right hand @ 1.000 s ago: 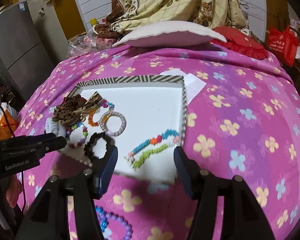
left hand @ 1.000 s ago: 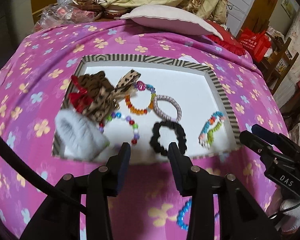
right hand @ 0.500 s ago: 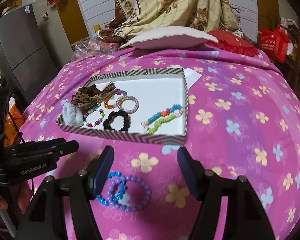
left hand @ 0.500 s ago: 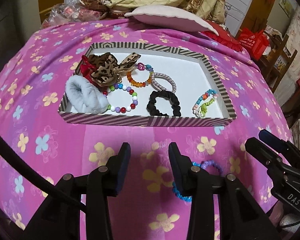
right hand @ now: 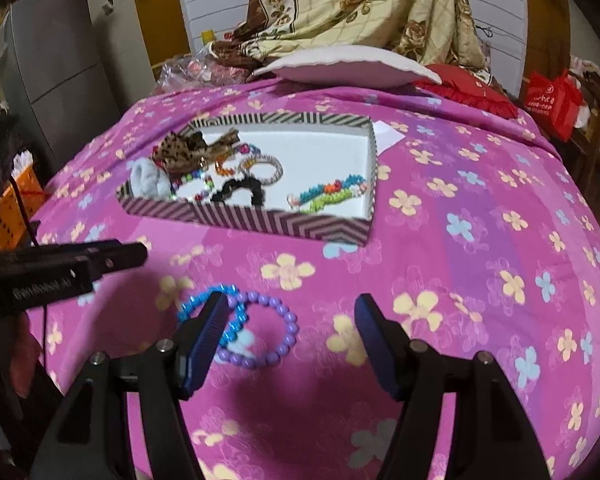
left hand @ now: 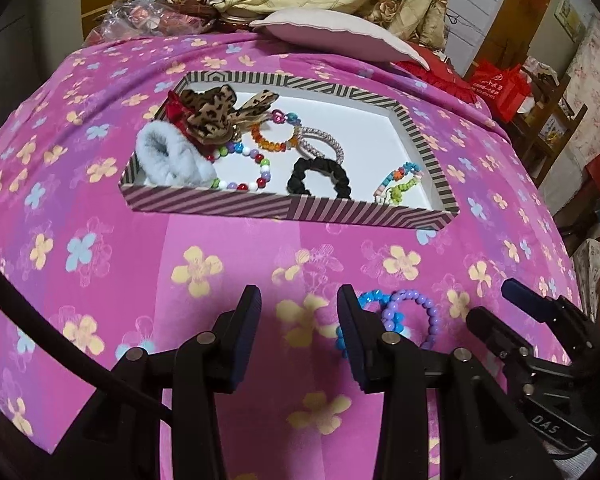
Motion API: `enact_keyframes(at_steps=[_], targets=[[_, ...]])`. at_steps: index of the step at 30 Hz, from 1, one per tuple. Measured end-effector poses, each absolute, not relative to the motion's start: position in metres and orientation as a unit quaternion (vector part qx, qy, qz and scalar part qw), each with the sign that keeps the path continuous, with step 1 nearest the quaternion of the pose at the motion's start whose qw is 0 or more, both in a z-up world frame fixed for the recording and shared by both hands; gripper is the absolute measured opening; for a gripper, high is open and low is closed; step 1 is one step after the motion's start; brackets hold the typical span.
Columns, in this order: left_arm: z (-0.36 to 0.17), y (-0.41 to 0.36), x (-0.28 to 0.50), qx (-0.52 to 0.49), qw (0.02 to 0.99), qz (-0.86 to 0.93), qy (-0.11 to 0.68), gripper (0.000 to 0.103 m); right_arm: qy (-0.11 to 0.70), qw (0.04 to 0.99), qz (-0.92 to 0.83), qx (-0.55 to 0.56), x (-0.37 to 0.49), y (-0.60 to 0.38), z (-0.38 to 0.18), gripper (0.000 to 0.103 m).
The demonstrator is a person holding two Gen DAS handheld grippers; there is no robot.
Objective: Organize jewelry
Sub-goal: 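Move both tools back over the blue and purple beaded bracelets, then grasp the blue beaded bracelet with the left tool while the right grasps the purple one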
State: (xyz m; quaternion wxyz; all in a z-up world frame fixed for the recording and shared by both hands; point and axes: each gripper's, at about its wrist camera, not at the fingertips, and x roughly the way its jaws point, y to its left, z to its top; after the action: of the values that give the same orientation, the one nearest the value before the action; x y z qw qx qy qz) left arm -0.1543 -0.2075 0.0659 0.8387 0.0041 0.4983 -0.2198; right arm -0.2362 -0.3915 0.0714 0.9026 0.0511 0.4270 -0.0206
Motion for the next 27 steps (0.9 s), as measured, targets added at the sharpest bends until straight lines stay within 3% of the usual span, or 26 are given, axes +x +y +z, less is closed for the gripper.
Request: enact_keyframes(at_steps=[7,18,27], targets=[[0.056,-0.209,-0.157,0.01,0.833,-0.215,0.51,0.023,0.453,0.89,-0.015,0.04,-0.229,-0.39,0.046,0.06],[0.043,-0.218,-0.159,0.027,0.824,-0.214,0.524,0.023,0.485,0.874,-0.026,-0.006,-0.215,-0.386,0.021,0.034],[0.033,-0.239,-0.165,0.059,0.814,-0.231,0.529,0.023,0.489,0.87,-0.062,-0.002,-0.226,-0.415,0.023,0.033]])
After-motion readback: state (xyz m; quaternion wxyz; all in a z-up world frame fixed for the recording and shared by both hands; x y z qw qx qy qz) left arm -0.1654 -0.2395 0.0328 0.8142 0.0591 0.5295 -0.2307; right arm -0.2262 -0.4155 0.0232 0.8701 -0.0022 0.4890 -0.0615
